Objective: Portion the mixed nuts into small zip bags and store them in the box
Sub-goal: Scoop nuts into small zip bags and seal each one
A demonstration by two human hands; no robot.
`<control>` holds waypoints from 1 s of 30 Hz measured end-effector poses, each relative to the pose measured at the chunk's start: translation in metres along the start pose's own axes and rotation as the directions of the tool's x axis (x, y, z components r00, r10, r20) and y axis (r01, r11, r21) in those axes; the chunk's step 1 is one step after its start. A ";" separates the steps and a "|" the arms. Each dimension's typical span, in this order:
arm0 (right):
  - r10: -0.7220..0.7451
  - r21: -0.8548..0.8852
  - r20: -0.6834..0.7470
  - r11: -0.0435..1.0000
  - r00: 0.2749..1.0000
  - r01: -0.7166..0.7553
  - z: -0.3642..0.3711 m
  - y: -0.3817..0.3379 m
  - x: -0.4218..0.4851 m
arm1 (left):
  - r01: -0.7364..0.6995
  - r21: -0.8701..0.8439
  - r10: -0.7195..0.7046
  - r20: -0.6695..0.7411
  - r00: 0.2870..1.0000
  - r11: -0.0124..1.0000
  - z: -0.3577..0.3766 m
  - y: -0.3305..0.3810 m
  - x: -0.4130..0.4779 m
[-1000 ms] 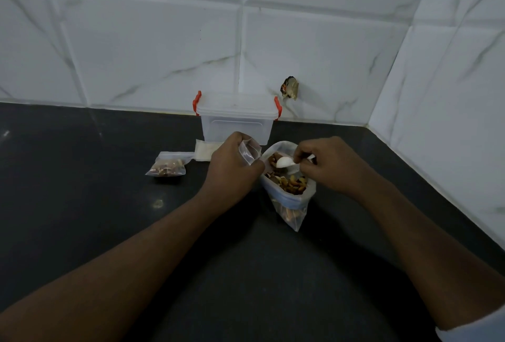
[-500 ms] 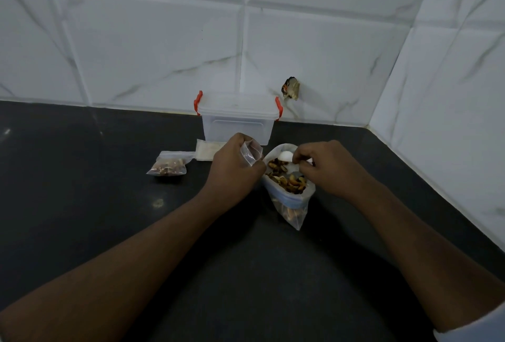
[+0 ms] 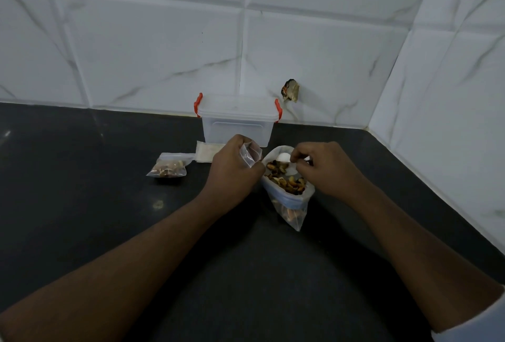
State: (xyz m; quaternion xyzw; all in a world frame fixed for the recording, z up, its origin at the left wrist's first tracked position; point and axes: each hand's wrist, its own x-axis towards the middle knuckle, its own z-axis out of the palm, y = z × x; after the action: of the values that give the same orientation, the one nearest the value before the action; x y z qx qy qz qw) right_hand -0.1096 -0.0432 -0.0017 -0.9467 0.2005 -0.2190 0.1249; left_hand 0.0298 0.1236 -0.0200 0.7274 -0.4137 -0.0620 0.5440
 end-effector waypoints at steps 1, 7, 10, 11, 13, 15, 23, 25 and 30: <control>0.008 -0.003 0.023 1.000 1.000 -0.008 0.002 0.000 0.000 | -0.002 0.002 0.002 -0.003 1.000 1.000 0.000 0.000 0.000; -0.031 0.129 -0.048 0.991 0.998 0.037 -0.006 -0.005 0.001 | -0.011 0.015 0.011 -0.002 1.000 1.000 0.000 -0.001 0.001; -0.058 0.115 0.027 0.992 0.998 0.055 0.002 -0.005 0.000 | 0.001 0.036 0.000 -0.008 1.000 0.999 0.001 -0.001 0.002; -0.059 0.102 0.056 0.993 0.997 0.054 0.004 -0.005 0.000 | 0.000 0.042 0.000 -0.013 1.000 0.999 0.002 -0.002 0.003; -0.051 0.083 0.095 0.996 0.994 0.044 0.006 -0.004 0.001 | -0.002 0.050 0.003 -0.017 1.000 0.999 0.002 -0.002 0.003; -0.045 0.074 0.090 0.997 0.995 0.038 0.002 -0.004 0.002 | 0.001 0.047 -0.001 -0.013 1.000 0.999 0.001 -0.002 0.003; -0.051 0.086 0.102 0.995 0.993 0.042 0.005 0.001 0.004 | -0.009 0.047 0.009 -0.005 1.000 0.999 0.002 -0.002 0.002; -0.039 0.073 0.088 0.997 0.995 0.033 0.002 0.002 0.005 | 0.002 0.048 -0.002 0.000 1.000 0.999 0.002 -0.003 0.002; -0.071 0.085 -0.022 0.994 0.997 0.073 -0.006 0.002 0.005 | 0.005 0.058 -0.005 -0.001 1.000 0.998 0.002 -0.002 0.002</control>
State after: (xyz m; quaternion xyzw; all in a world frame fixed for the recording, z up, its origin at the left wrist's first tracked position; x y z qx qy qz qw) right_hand -0.1091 -0.0477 0.0046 -0.9450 0.1579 -0.2405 0.1554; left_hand 0.0313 0.1205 -0.0222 0.7439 -0.4133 -0.0512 0.5226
